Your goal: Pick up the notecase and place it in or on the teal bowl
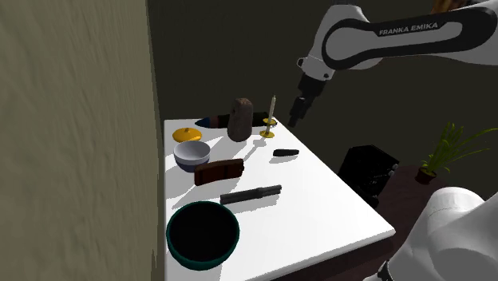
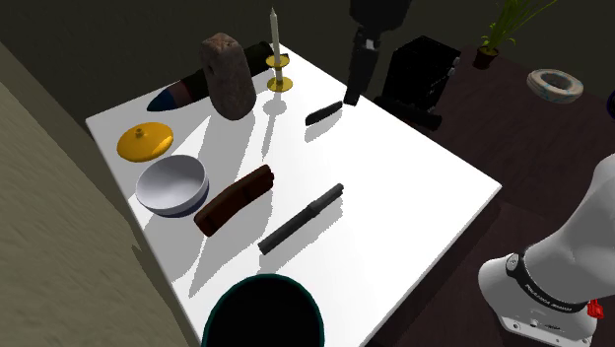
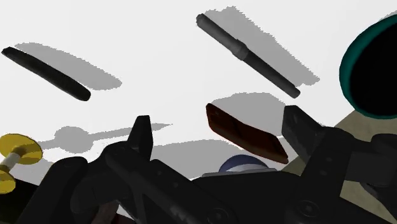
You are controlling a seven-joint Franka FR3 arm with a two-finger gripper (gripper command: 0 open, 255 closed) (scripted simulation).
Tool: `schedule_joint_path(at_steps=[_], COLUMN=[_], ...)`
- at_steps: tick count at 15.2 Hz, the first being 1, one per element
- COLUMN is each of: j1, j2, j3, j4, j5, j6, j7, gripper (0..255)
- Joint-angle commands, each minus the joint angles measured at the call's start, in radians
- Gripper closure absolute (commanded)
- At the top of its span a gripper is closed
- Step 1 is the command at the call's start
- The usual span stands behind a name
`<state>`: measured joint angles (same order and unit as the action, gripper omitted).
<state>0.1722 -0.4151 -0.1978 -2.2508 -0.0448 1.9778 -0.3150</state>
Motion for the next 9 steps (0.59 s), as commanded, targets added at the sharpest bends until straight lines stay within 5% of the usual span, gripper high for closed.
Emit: schedule_joint_path(at_steps=[1,9], j1=[0.02,0.089], j2=[0.074,0.367], j3=[-0.022,-0.046], j4=[0.026,0.164], j5=[0.015,0.108], j6=[0.041,0.149], j7=[-0.081,-0.361], gripper=[0,0])
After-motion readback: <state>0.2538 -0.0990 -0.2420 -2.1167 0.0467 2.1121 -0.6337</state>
